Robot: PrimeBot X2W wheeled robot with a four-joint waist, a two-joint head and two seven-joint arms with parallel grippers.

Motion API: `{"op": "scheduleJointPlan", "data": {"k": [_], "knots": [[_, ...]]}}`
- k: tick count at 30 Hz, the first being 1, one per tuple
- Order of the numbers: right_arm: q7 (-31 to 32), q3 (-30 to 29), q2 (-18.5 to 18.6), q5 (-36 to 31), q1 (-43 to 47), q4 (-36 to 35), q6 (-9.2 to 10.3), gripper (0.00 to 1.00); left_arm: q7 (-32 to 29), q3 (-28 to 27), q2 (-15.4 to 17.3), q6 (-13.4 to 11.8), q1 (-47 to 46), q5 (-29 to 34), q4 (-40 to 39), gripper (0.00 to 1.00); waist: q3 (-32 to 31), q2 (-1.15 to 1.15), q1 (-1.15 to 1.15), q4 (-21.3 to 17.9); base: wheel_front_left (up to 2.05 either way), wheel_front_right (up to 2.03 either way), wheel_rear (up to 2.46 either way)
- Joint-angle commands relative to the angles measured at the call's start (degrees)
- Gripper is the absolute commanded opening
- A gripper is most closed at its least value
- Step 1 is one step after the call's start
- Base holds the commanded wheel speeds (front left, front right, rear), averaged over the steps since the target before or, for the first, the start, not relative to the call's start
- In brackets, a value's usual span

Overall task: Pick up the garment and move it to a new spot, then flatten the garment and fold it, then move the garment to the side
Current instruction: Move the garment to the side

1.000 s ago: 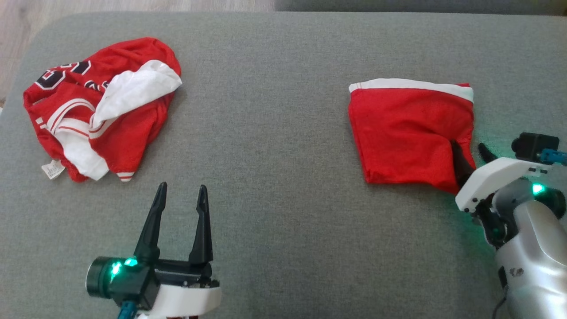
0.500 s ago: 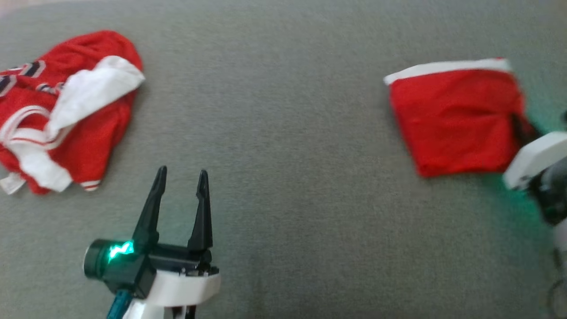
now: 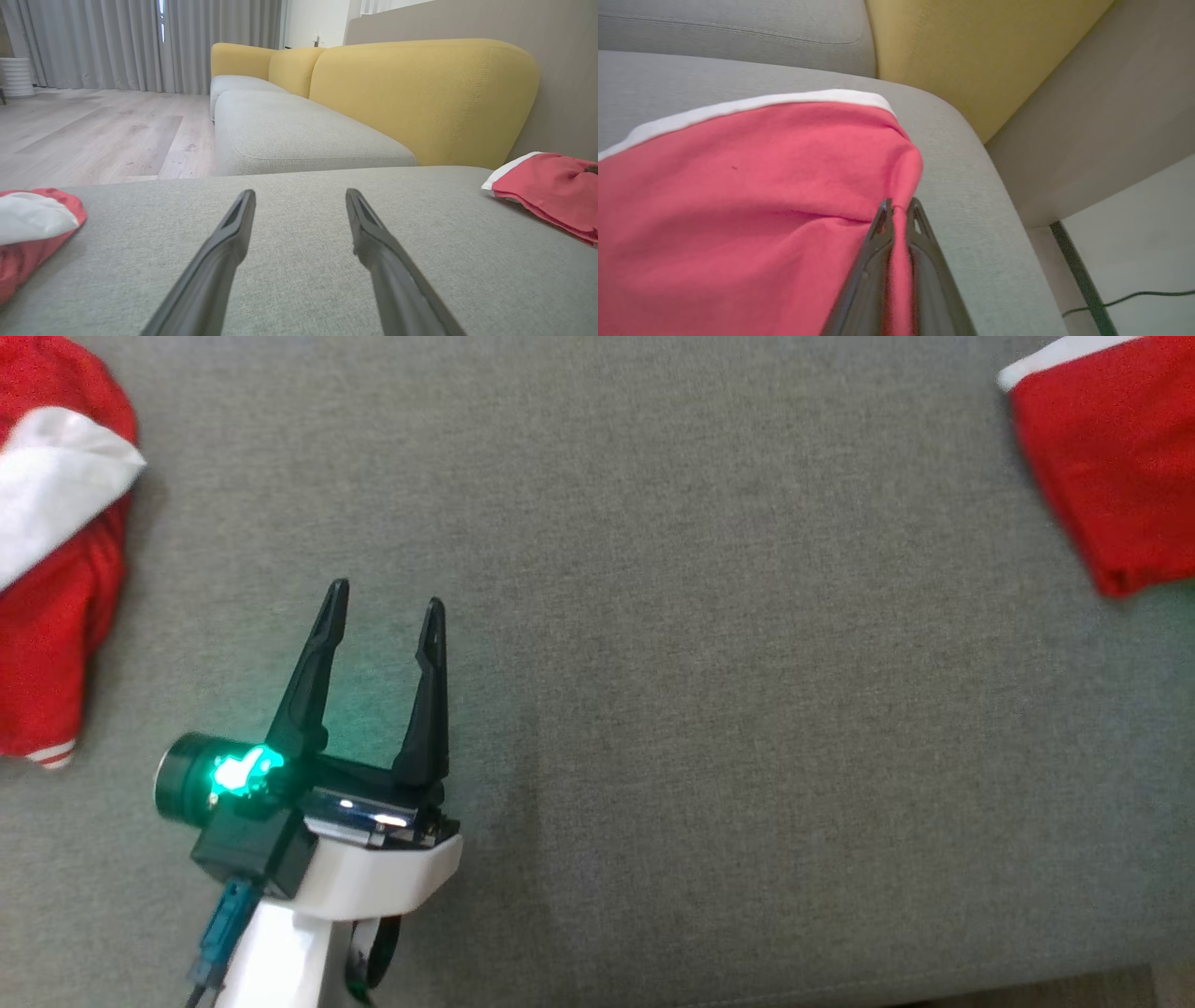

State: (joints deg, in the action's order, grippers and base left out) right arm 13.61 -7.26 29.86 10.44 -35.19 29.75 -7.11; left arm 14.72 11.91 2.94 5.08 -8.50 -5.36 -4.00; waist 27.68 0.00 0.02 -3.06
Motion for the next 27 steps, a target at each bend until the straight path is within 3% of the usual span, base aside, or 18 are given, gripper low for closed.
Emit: {"op": "scheduleJointPlan", "data": {"k": [1, 5, 6, 7, 8, 17, 21, 27], "knots": [[0.27, -0.78, 2.11, -1.16, -0.3, -2.24, -0.37, 0.0, 0.28, -1.69, 0.14, 0.04, -0.73, 0.51, -2.01, 1.0, 1.26, 0.0, -0.02, -0.53, 0.0, 0.0, 0.0], [2.28, -5.28, 1.68, -6.55, 0.19, -5.2, -0.37, 0.0, 0.28, -1.79, 0.14, 0.54, -1.65, 0.53, -1.83, 1.0, 2.13, 0.0, -0.02, -0.21, 0.0, 0.0, 0.0], [2.59, -6.26, 1.38, -7.85, 0.46, -5.99, -0.37, 0.19, 0.28, -1.85, 0.13, 0.64, -1.83, 0.48, -1.7, 1.0, 2.22, 0.0, -0.02, -0.06, 0.0, 0.0, 0.0], [2.76, -7.21, 0.96, -9.04, 0.74, -6.8, -0.37, 0.45, 0.28, -1.93, 0.13, 0.72, -2.02, 0.42, -1.55, 1.0, 2.23, 0.0, -0.02, 0.11, 0.0, 0.0, 0.0], [2.91, -8.3, 0.41, -10.25, 1.01, -7.53, -0.37, 1.0, 0.28, -2.01, 0.12, 0.78, -2.18, 0.3, -1.36, 1.0, 2.13, 0.0, -0.02, 0.31, 0.0, 0.0, 0.0], [3.43, -10.21, -7.5, -17.52, 6.22, -13.22, -0.37, 1.0, 0.28, -1.97, -0.01, 0.0, -1.41, -0.89, -0.03, 1.0, -3.24, 0.0, -0.02, 2.53, 0.0, 0.0, 0.0], [1.39, -6.9, -11.74, -15.06, 10.1, -14.04, -0.37, 1.0, 0.28, -1.99, -0.04, -1.42, 0.25, -1.72, 0.79, 1.0, -7.66, 0.0, -0.02, 3.58, 0.0, 0.0, 0.0], [-8.2, 2.52, -17.27, -8.17, 15.39, -11.11, -0.37, 1.0, 0.28, -2.14, -0.05, -4.86, 3.69, -3.32, 2.5, 1.0, -14.75, 0.0, -0.02, 5.25, 0.0, 0.0, 0.0]]}}
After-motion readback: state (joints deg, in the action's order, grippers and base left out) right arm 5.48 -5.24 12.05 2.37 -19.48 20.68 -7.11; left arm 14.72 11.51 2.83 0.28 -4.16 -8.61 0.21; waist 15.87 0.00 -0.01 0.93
